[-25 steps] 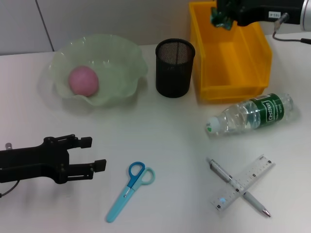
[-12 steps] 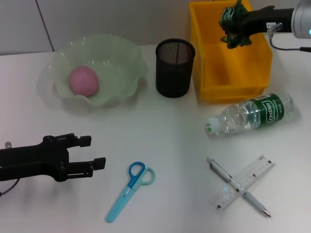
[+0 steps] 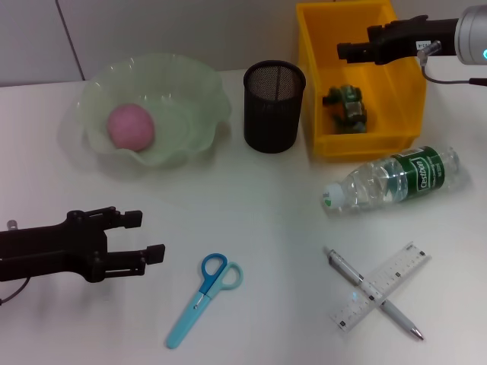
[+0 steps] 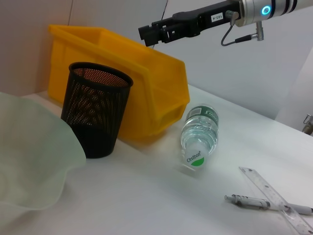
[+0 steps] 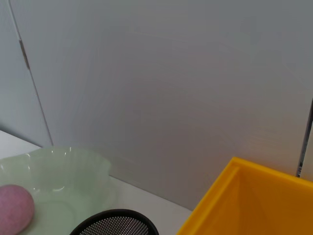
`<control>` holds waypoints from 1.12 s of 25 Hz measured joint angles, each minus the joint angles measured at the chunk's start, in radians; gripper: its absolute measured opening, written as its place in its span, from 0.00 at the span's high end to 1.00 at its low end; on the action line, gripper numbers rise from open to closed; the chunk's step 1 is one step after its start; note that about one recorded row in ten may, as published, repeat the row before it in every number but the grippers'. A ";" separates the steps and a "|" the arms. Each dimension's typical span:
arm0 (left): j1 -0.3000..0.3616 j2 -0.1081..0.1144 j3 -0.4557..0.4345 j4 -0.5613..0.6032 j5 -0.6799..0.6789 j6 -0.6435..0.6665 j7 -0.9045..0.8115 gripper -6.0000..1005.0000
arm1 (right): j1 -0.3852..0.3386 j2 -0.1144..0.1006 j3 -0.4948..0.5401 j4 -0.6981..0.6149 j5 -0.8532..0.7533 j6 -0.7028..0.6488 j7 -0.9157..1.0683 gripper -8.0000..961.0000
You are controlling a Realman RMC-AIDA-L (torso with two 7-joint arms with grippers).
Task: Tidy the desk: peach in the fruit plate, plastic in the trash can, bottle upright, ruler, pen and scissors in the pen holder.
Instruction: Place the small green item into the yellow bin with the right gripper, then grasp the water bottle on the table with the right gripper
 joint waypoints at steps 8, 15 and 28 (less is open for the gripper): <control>0.000 0.002 0.000 0.001 0.000 0.000 -0.001 0.19 | -0.007 -0.010 0.012 -0.034 0.053 -0.091 0.000 0.21; 0.000 0.000 0.000 0.001 0.000 0.000 0.000 0.19 | 0.004 -0.065 0.028 -0.157 0.064 -0.489 -0.033 0.21; 0.006 -0.024 -0.044 -0.001 -0.001 -0.028 0.006 0.20 | 0.103 -0.068 -0.076 -0.250 -0.366 -0.741 -0.144 0.21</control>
